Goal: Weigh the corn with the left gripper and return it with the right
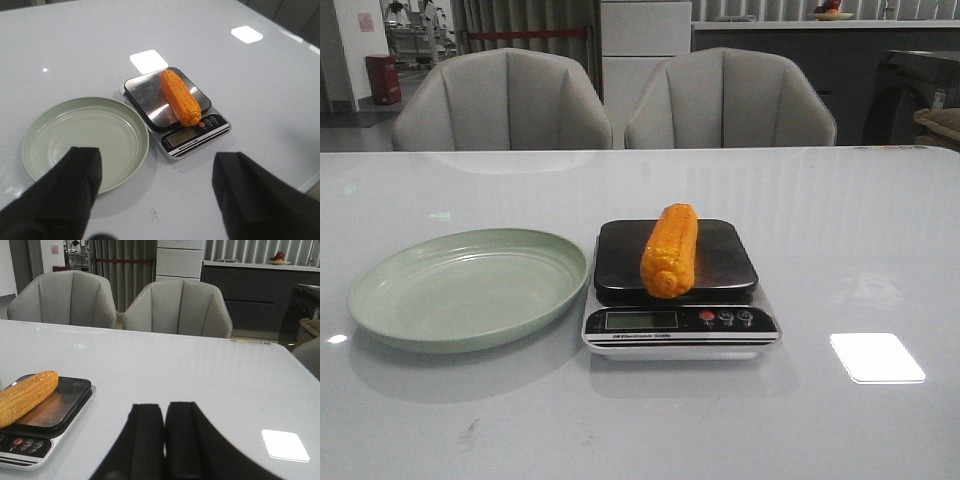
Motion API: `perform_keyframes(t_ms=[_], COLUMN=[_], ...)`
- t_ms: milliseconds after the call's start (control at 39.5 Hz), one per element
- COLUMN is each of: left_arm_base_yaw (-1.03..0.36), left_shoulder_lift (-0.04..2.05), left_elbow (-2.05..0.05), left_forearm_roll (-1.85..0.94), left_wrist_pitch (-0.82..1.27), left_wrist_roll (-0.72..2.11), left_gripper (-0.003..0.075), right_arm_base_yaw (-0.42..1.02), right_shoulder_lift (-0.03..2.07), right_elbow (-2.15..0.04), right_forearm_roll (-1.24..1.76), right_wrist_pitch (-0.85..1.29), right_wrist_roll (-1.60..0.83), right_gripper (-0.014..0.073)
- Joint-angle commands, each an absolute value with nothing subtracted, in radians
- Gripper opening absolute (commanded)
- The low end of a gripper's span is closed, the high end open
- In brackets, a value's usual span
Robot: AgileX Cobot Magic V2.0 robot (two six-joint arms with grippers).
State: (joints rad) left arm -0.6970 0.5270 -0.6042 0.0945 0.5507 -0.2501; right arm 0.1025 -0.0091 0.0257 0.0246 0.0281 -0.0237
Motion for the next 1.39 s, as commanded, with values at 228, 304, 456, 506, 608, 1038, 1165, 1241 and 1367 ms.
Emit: perform_keyframes(t_ms=[228, 304, 456, 506, 608, 1038, 1165, 1241, 1367], left_arm_base_yaw=[-0.700, -0.700, -0.700, -0.700, -0.700, -0.700, -0.700, -0.700, -0.700], left_shoulder_lift=[0.143, 0.057, -0.029, -0.018, -0.015, -0.015, -0.015, -0.015, -0.015], left_elbow=[-0.496, -0.471, -0.432, -0.432, -0.432, -0.432, -0.432, -0.432, -0.432], left_forearm_roll=[0.100, 0.103, 0.113, 0.120, 0.120, 0.120, 0.120, 0.120, 0.120], left_wrist_pitch=[0.612, 0.636, 0.646, 0.655, 0.653, 0.653, 0.653, 0.653, 0.653], left_wrist_roll=[-0.248, -0.248, -0.248, -0.248, -0.248, -0.248, -0.248, -0.248, -0.248], left_gripper=[0.0413, 0.0276, 0.0123, 0.0124, 0.0122, 0.0122, 0.0122, 0.0122, 0.0122], right_arm_base_yaw=[0.098, 0.098, 0.098, 0.098, 0.100, 0.100, 0.100, 0.101, 0.108], right_shoulder_lift=[-0.029, -0.029, -0.029, -0.029, -0.028, 0.334, 0.452, 0.485, 0.500], right_elbow=[0.036, 0.036, 0.036, 0.036, 0.024, -0.309, -0.383, -0.385, -0.385], right_forearm_roll=[0.013, 0.013, 0.013, 0.014, 0.018, 0.019, 0.019, 0.020, 0.088], right_wrist_pitch=[-0.060, -0.060, -0.065, -0.084, -0.159, 0.029, 0.069, 0.066, 0.128], right_wrist_roll=[-0.028, -0.028, -0.028, -0.028, -0.007, -0.007, -0.007, -0.007, 0.005], right_gripper=[0.0165, 0.0165, 0.0165, 0.0165, 0.0165, 0.0165, 0.0165, 0.0165, 0.0165])
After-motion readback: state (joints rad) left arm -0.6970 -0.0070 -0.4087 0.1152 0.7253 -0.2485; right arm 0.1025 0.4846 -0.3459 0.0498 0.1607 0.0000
